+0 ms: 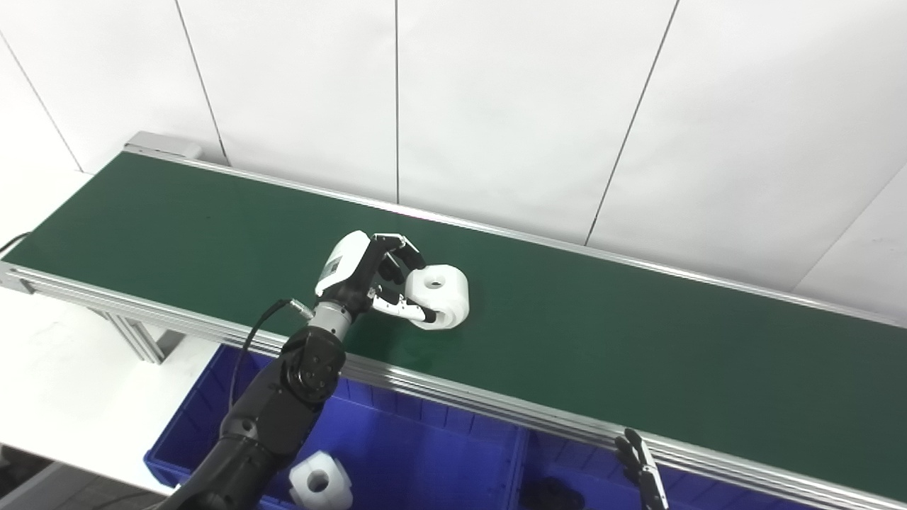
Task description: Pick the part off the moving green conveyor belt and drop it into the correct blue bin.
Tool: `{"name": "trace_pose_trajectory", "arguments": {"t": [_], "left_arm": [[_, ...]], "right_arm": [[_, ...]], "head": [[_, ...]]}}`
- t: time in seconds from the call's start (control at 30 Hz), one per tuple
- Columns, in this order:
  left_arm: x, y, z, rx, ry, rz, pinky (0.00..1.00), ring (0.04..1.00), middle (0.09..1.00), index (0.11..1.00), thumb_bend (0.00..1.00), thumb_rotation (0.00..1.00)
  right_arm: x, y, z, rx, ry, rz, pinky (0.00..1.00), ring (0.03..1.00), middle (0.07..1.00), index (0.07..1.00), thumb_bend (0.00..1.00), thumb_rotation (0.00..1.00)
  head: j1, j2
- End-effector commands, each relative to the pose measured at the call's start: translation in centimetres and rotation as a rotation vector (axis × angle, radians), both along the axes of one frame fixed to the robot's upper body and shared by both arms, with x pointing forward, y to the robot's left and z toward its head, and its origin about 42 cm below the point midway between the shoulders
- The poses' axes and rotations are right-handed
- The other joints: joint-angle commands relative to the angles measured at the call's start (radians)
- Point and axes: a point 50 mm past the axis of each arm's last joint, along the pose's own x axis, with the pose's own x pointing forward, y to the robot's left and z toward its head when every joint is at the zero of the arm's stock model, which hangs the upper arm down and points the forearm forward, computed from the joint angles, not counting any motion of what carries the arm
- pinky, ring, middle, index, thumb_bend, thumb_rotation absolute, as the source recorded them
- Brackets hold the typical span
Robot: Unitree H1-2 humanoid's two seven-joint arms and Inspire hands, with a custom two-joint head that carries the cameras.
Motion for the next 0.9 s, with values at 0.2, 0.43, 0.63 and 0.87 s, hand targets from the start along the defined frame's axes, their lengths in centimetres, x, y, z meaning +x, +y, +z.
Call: {"name": "trace_pose_trajectory", "arguments": {"t": [0.2, 0.43, 0.63, 0.87], "left_arm": [[0.5, 0.5, 2.8, -0.075, -0.100, -0.010, 0.47, 0.434, 0.509, 0.502, 0.50, 0.00], [-1.4, 0.8, 5.0, -0.203, -0.192, -0.024, 0.44, 0.420, 0.487, 0.528, 0.50, 0.00], [-4.0, 1.3, 6.6, -0.240, -0.258, -0.084, 0.44, 0.435, 0.495, 0.514, 0.50, 0.00], [-8.0, 1.9, 6.7, -0.238, -0.246, -0.163, 0.44, 0.437, 0.494, 0.515, 0.50, 0.00]], "right_arm": [[0.2, 0.1, 0.8, 0.022, -0.056, 0.005, 0.87, 0.877, 0.890, 0.948, 0.80, 0.83], [0.2, 0.3, 1.0, 0.032, -0.058, 0.002, 0.86, 0.874, 0.884, 0.945, 0.81, 0.83], [0.2, 0.4, 1.2, 0.032, -0.066, 0.009, 0.86, 0.880, 0.887, 0.948, 0.81, 0.84], [0.3, 0.5, 1.6, 0.041, -0.078, 0.011, 0.86, 0.879, 0.886, 0.948, 0.80, 0.83]], "head": [[-0.004, 0.004], [-0.016, 0.016], [-0.024, 0.030], [-0.040, 0.061]]}}
